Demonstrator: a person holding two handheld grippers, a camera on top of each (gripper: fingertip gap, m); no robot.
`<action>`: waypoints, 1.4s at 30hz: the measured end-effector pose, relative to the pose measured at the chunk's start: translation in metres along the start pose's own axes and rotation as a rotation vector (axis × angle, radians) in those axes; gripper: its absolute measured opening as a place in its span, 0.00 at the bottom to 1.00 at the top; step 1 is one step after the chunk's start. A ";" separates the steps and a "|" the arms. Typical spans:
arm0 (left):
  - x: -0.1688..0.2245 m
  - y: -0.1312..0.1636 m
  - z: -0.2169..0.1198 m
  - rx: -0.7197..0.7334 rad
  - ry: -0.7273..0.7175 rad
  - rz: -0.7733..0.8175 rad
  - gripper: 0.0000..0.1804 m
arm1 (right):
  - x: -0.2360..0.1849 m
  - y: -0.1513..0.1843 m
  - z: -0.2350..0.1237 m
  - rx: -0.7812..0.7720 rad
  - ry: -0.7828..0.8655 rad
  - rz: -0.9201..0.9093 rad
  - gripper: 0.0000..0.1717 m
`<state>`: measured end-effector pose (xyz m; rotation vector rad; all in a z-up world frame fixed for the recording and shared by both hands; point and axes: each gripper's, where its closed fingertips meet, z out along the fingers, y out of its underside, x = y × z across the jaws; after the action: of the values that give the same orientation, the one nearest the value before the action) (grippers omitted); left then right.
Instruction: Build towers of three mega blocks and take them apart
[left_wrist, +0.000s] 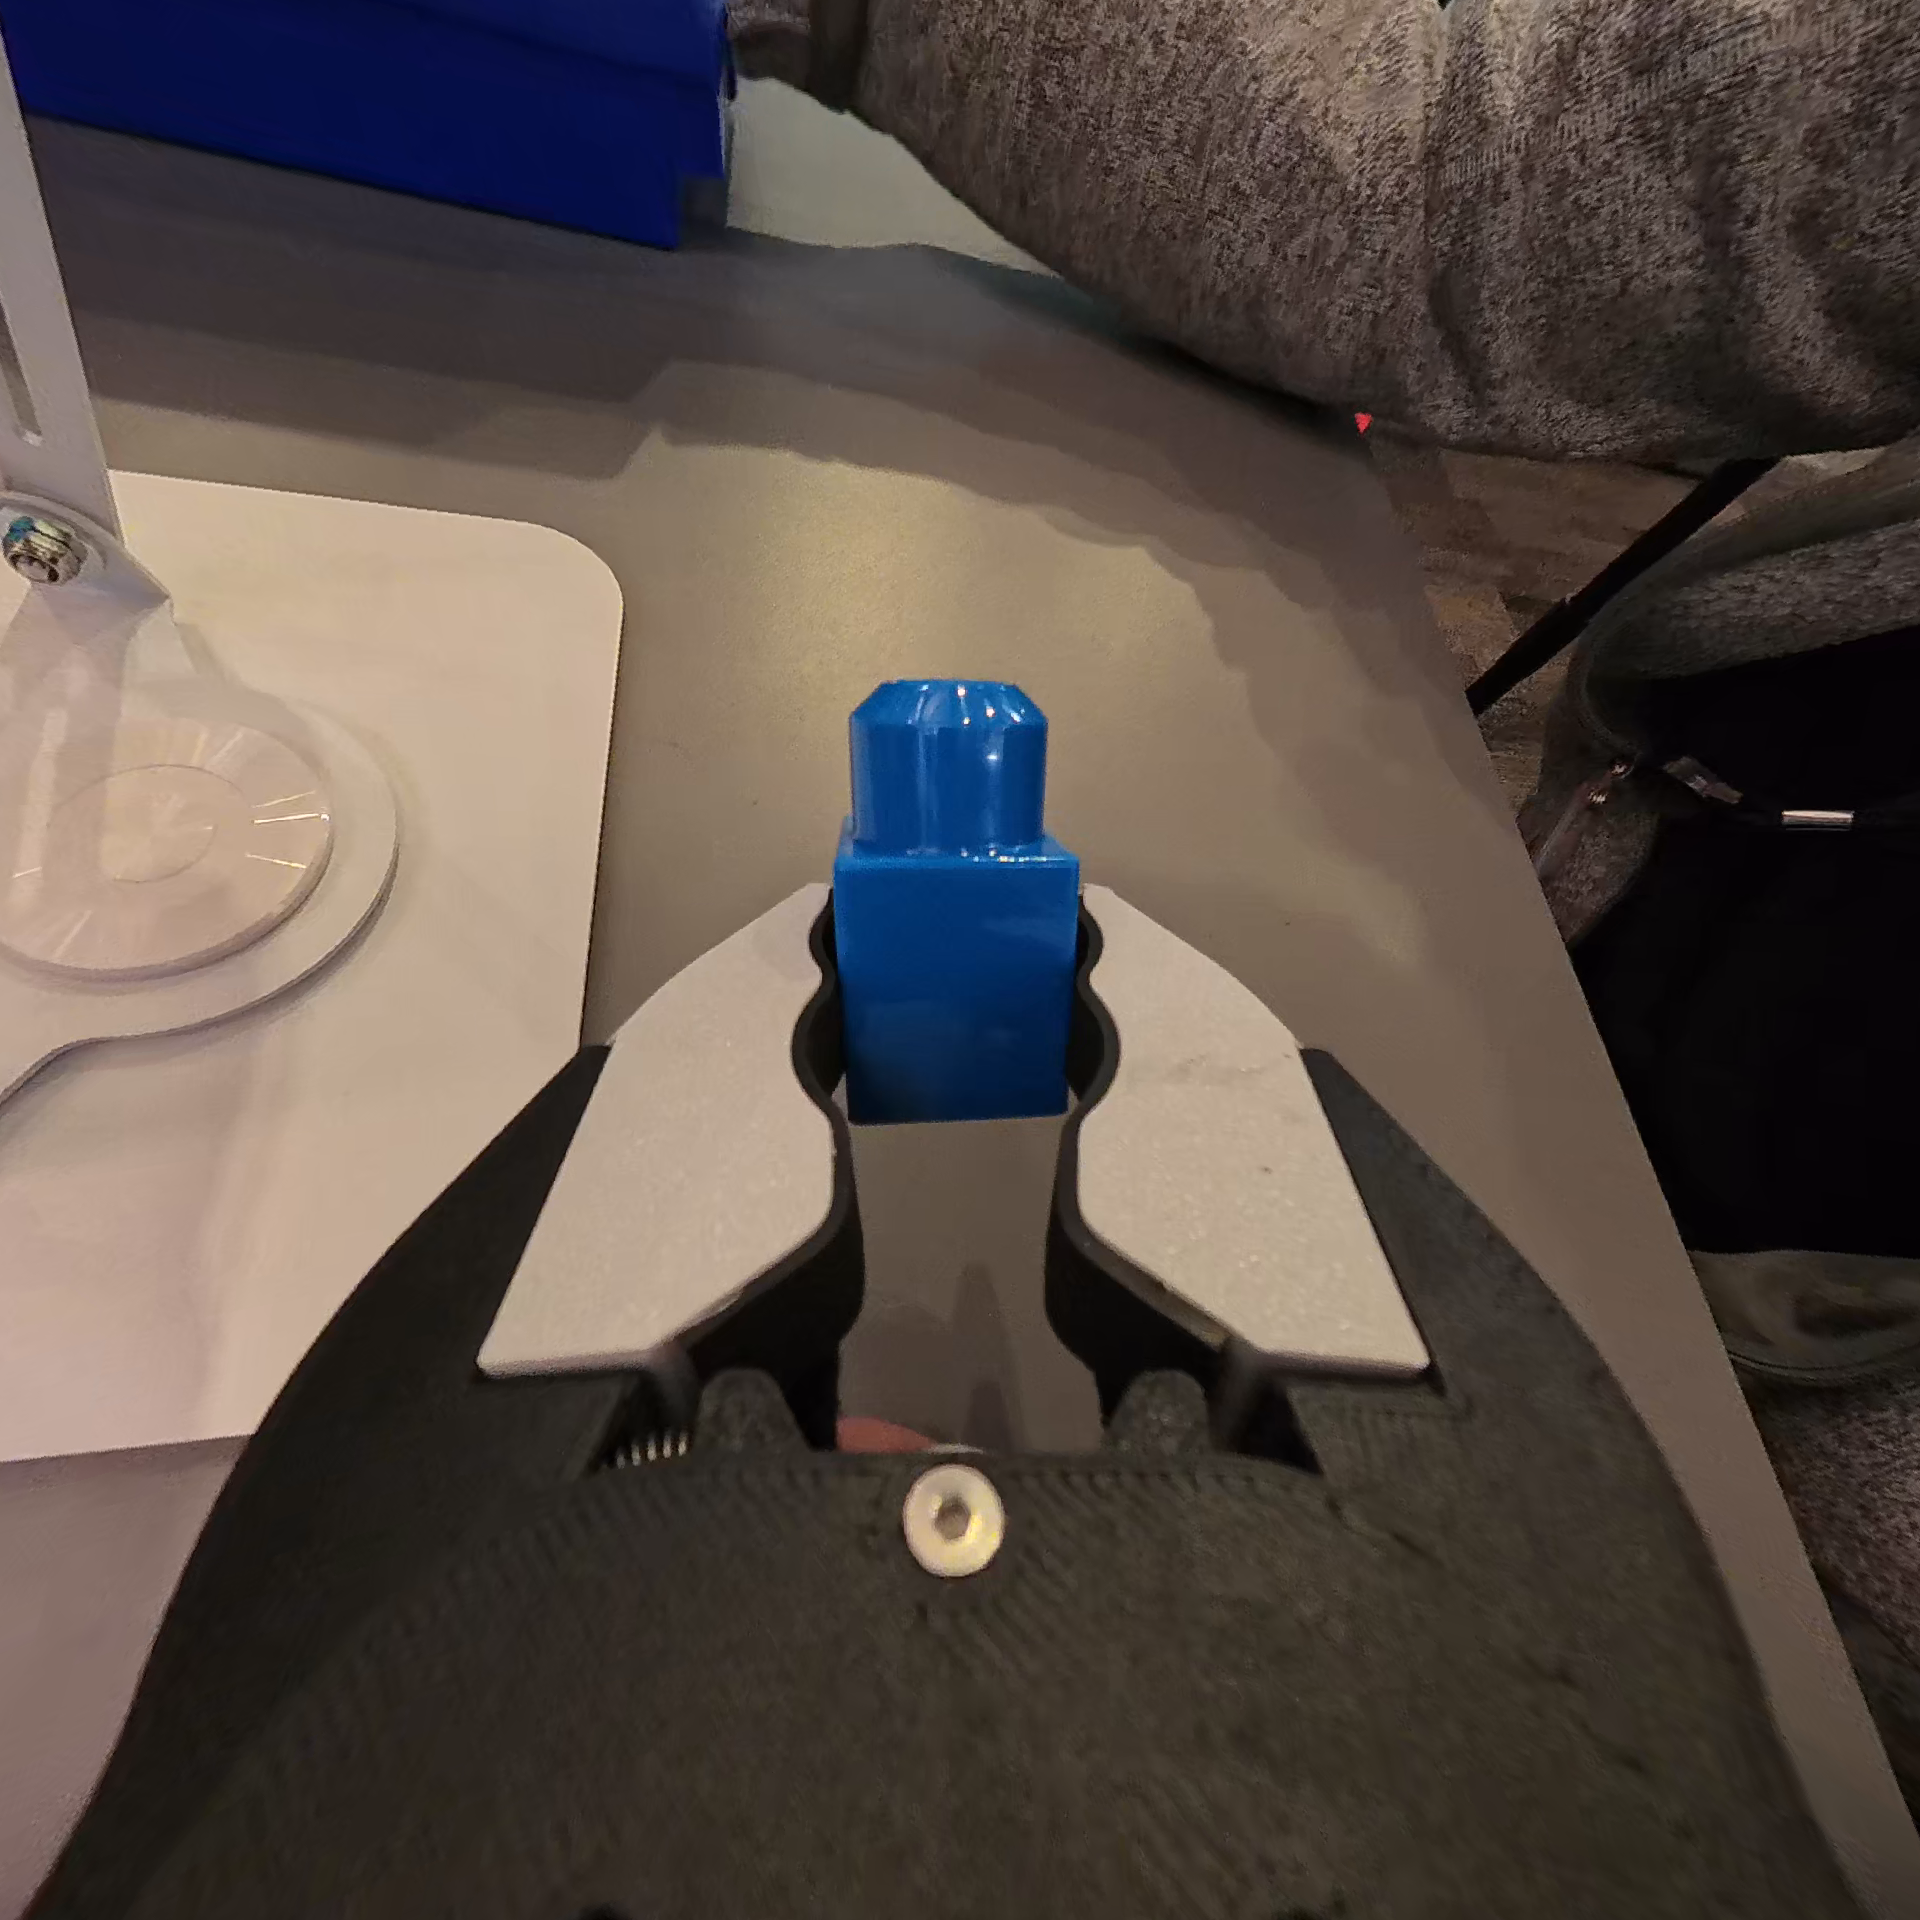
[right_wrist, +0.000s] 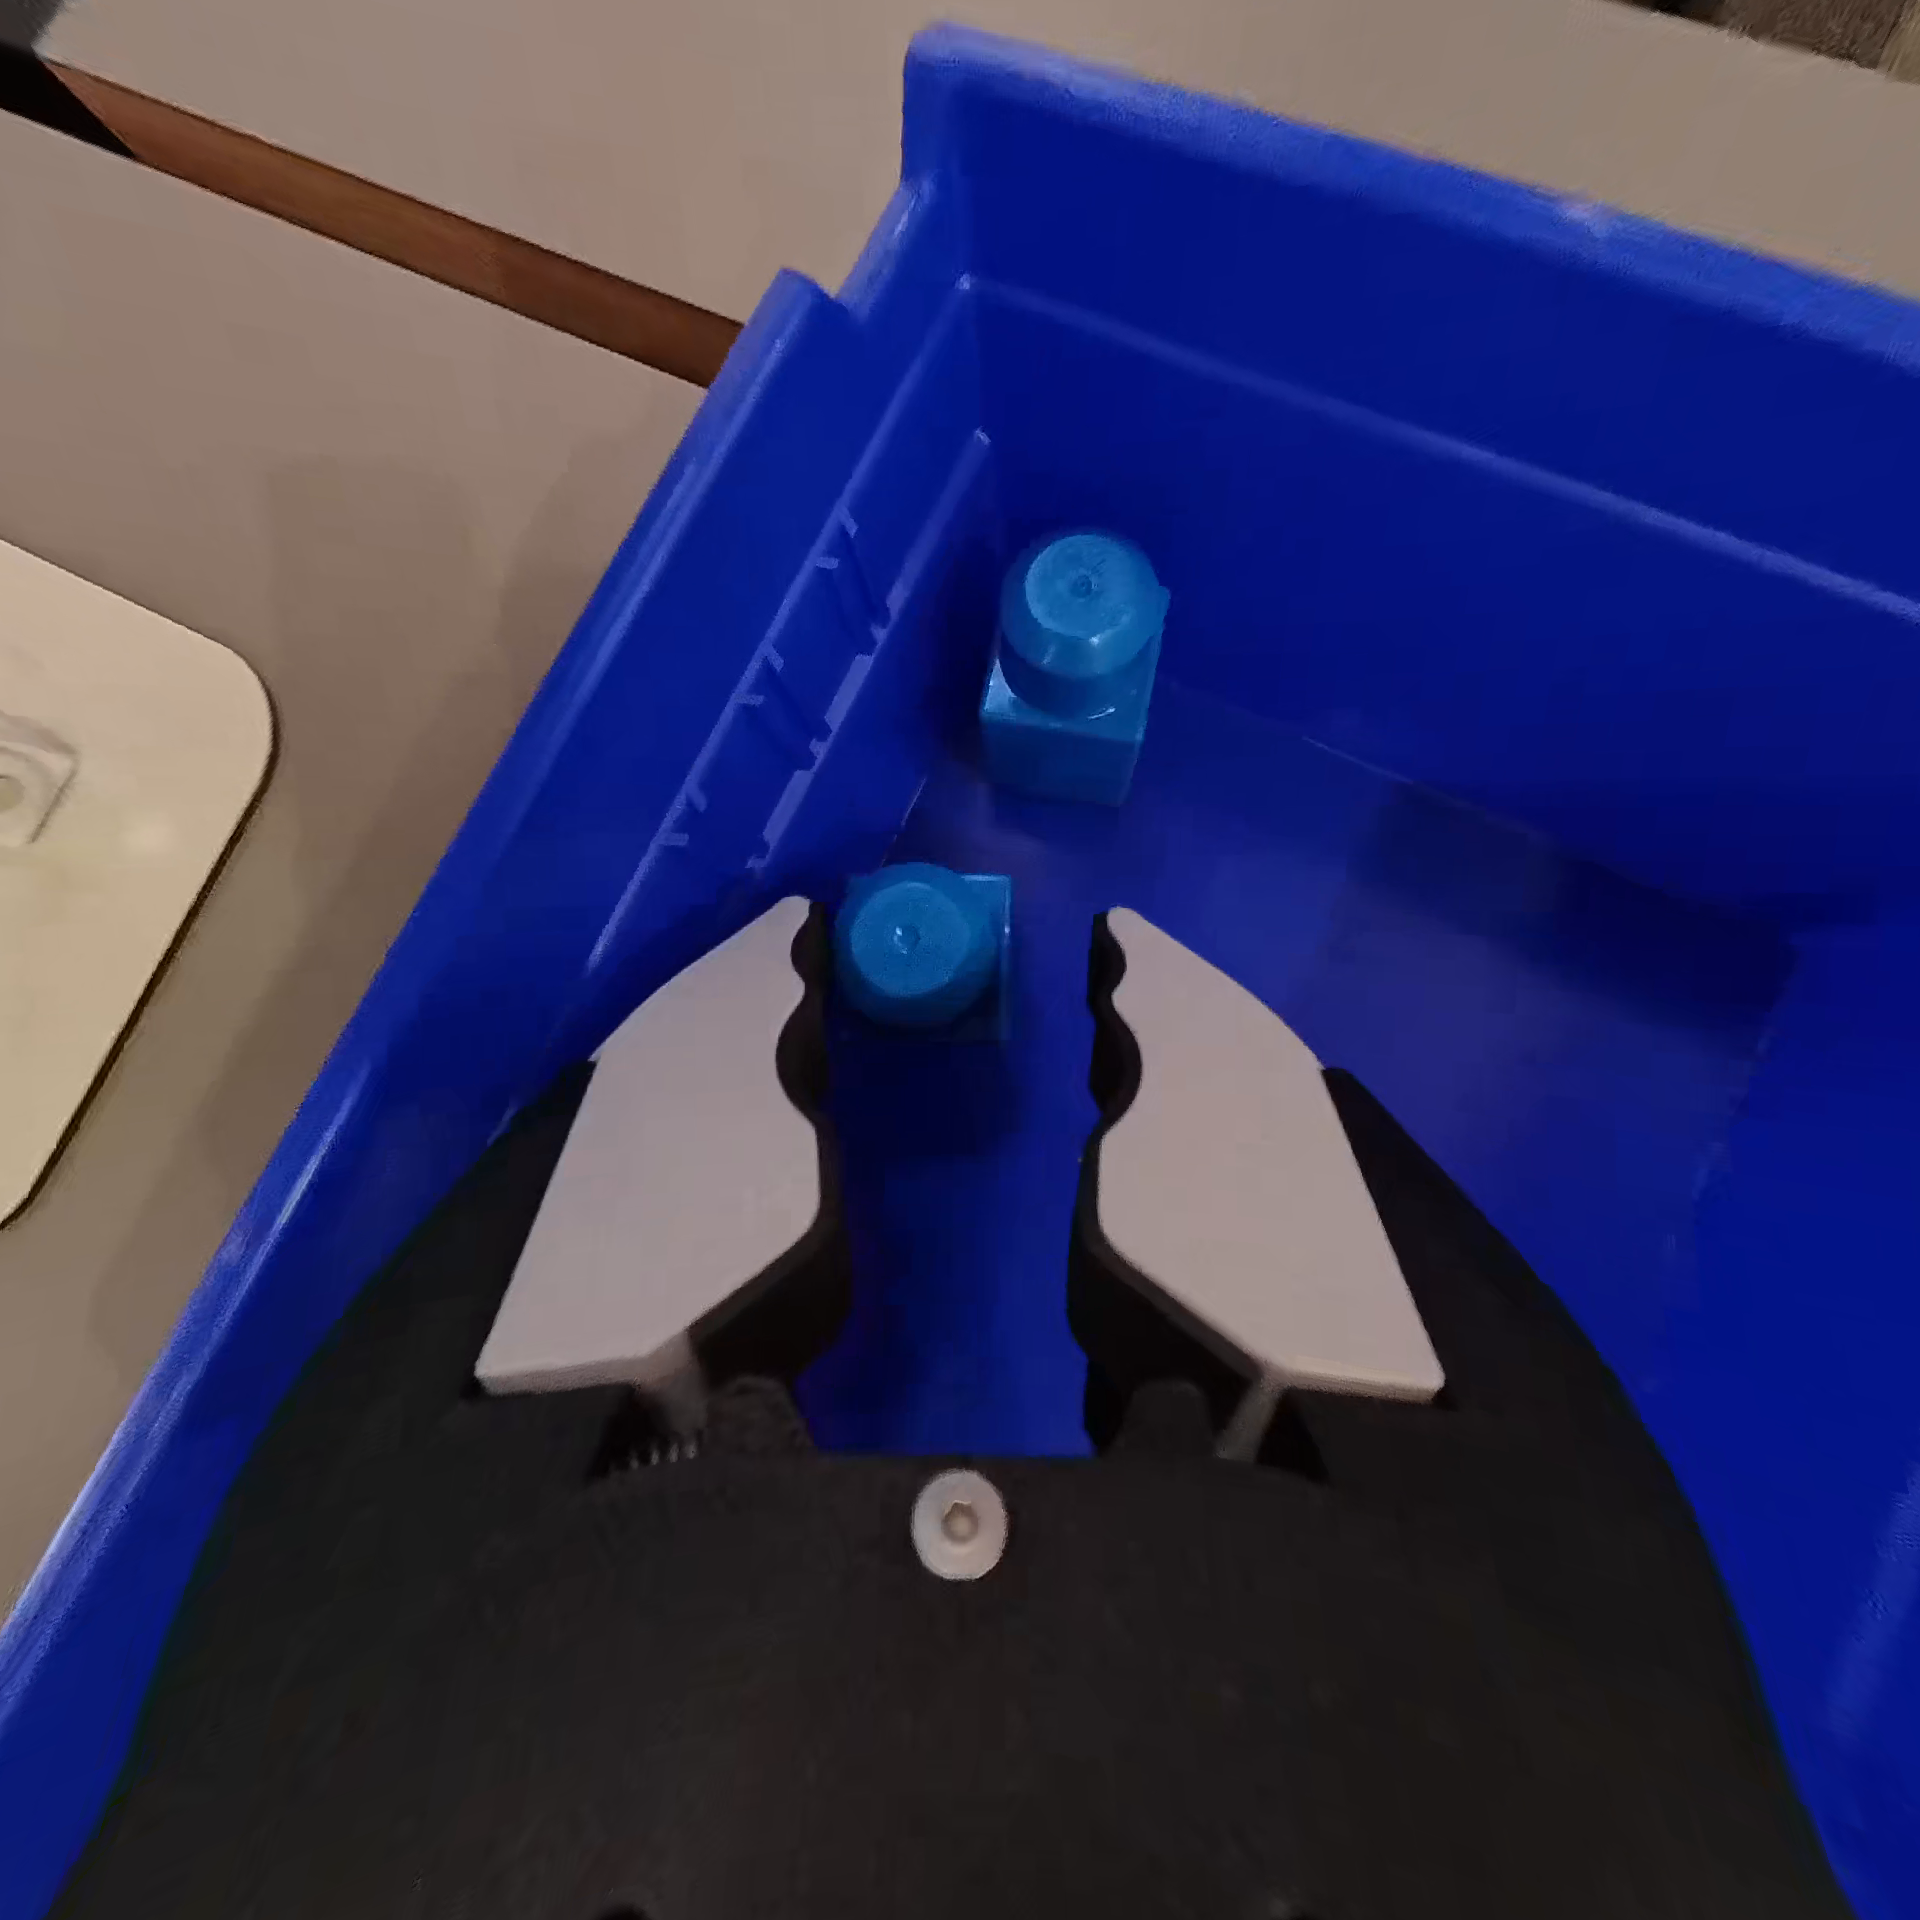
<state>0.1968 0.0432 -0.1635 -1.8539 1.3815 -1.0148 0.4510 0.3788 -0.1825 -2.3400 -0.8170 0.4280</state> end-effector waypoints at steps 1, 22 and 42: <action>0.000 0.000 0.000 0.000 0.000 0.001 0.22 | 0.001 -0.001 -0.007 0.008 -0.005 -0.002 0.29; 0.000 -0.003 0.014 -0.009 0.015 -0.009 0.22 | -0.013 0.014 0.024 -0.142 0.000 -0.130 0.00; -0.002 -0.010 0.008 0.028 -0.020 -0.002 0.22 | -0.045 -0.018 -0.072 0.000 -0.002 -0.197 0.00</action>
<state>0.2082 0.0486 -0.1596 -1.8403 1.3481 -1.0089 0.4434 0.3286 -0.1123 -2.2327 -1.0369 0.3462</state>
